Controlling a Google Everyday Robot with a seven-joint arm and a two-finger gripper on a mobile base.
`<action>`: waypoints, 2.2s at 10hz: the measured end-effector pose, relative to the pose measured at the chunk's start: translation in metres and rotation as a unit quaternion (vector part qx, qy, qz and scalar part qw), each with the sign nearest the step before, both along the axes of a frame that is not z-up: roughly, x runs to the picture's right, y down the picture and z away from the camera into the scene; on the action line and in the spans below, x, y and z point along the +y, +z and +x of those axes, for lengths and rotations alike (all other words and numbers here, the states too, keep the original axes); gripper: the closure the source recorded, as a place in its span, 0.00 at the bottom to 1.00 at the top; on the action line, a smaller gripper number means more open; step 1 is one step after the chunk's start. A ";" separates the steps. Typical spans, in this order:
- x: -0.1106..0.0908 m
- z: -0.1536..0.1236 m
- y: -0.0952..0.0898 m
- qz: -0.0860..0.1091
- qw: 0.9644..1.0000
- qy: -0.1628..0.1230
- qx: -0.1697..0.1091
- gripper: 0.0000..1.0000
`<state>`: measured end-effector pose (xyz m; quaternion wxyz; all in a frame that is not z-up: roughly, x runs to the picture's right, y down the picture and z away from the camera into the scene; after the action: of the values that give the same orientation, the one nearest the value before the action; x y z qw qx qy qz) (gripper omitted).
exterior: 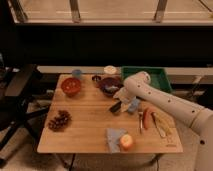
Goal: Place eraser in red bowl
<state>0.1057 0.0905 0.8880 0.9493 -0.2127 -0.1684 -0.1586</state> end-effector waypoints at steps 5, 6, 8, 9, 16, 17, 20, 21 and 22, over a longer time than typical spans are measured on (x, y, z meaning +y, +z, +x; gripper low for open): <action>0.012 -0.004 0.013 -0.021 1.000 0.007 -0.010 0.50; 0.012 -0.007 0.012 -0.017 1.000 0.009 -0.014 0.62; 0.015 -0.011 0.008 -0.012 1.000 0.008 -0.019 0.82; 0.015 -0.012 0.004 -0.006 1.000 0.008 -0.019 0.93; -0.043 -0.059 -0.098 0.077 0.992 0.006 -0.099 1.00; -0.052 -0.076 -0.108 0.085 0.989 0.006 -0.124 1.00; -0.060 -0.093 -0.117 0.091 0.985 0.005 -0.148 1.00; -0.060 -0.093 -0.117 0.091 0.985 0.005 -0.149 1.00; -0.060 -0.095 -0.117 0.091 0.985 0.004 -0.150 1.00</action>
<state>0.0108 0.0305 0.7708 0.9295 -0.0985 -0.2945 -0.1992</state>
